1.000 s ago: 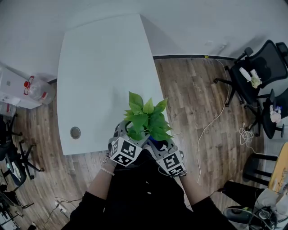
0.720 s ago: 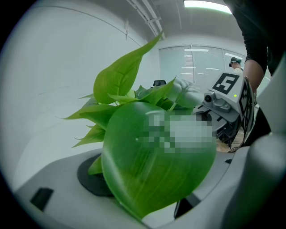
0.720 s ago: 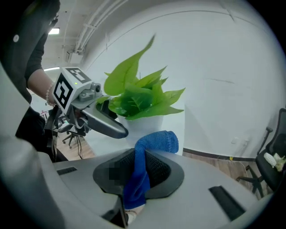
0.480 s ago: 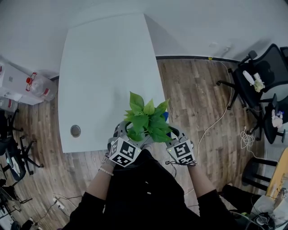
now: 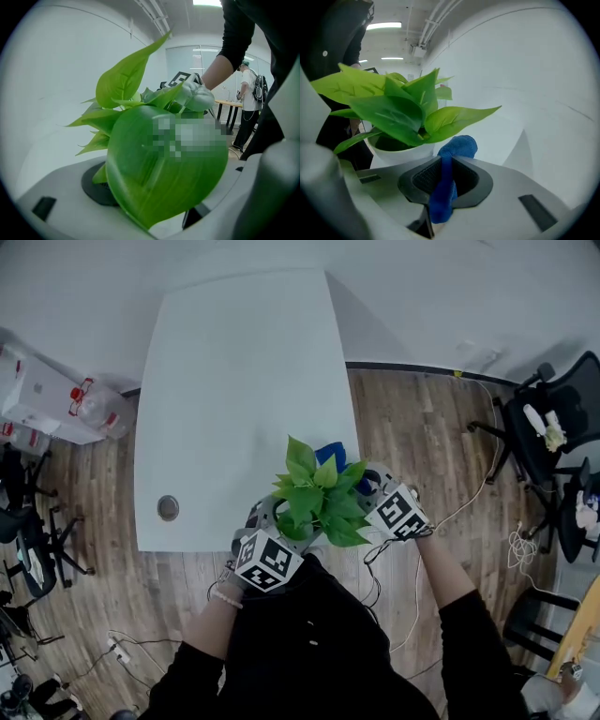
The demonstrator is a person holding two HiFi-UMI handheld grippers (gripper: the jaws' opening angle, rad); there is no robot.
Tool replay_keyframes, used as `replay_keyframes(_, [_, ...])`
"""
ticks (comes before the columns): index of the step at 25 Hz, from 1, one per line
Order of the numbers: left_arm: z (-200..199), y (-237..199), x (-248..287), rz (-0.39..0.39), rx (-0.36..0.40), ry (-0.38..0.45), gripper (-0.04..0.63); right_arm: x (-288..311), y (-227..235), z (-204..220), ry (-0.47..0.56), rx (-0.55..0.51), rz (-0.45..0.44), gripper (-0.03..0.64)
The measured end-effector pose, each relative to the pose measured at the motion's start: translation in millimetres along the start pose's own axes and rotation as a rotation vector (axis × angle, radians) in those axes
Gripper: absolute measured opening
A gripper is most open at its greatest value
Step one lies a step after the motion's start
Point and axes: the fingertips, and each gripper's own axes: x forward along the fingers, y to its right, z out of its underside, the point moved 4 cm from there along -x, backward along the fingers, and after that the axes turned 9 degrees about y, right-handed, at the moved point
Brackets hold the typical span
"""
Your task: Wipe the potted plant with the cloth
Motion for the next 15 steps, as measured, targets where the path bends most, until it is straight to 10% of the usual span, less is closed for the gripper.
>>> replay_keyframes(7, [1.1, -0.8, 0.1, -0.002, 0.000, -0.010, 0.388, 23.4, 13.4, -16.4, -0.015, -0.077, -0.204, 0.087])
replay_keyframes(15, [3.2, -0.9, -0.2, 0.006, -0.014, -0.013, 0.383, 9.7, 3.0, 1.1, -0.021, 0.039, -0.149, 0.087])
